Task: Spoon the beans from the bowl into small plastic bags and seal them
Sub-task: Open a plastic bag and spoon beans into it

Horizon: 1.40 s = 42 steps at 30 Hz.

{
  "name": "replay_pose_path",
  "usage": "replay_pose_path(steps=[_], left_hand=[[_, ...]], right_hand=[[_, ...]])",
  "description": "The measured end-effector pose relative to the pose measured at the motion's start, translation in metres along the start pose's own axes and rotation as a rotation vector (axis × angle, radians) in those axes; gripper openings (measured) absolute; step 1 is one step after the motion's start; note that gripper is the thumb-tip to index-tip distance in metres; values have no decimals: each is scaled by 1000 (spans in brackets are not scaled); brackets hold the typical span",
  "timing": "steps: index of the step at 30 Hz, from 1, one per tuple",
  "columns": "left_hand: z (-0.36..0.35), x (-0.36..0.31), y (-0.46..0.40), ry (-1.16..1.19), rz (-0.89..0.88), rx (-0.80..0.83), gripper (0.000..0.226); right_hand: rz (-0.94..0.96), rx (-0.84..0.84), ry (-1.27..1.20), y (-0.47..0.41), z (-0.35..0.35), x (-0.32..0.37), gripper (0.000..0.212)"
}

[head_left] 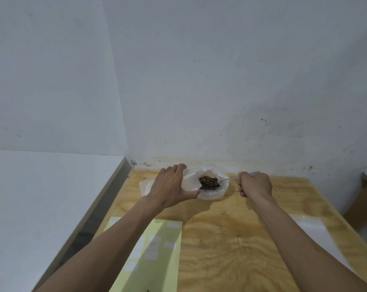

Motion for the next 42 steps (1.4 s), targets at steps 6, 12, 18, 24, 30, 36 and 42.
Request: replay_pose_path(steps=[6, 12, 18, 24, 30, 36, 42], left_hand=[[1, 0, 0, 18, 9, -4, 86], [4, 4, -3, 124, 64, -27, 82], [4, 5, -6, 318, 169, -18, 82], [8, 4, -8, 392, 189, -11, 84], [14, 18, -9, 345, 209, -36, 90], [3, 23, -8, 337, 231, -2, 89], [-11, 23, -8, 355, 245, 80, 87]], right_hand=[[-26, 22, -23, -3, -2, -1, 30], [2, 64, -95, -8, 10, 25, 21], [137, 143, -57, 3, 9, 66, 24], [609, 46, 118, 45, 11, 114, 33], [692, -166, 224, 31, 34, 109, 38], [631, -129, 444, 17, -7, 69, 37], [430, -58, 388, 11, -40, 43, 45]])
Point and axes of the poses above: each hand's wrist, its own y-axis away from the middle knuckle, its own z-axis out of the back of the hand, x = y × z, the point moved 10 cm from there along -y, towards the middle knuckle, and after that the axes turned 14 degrees about y, right-handed, at the moved point
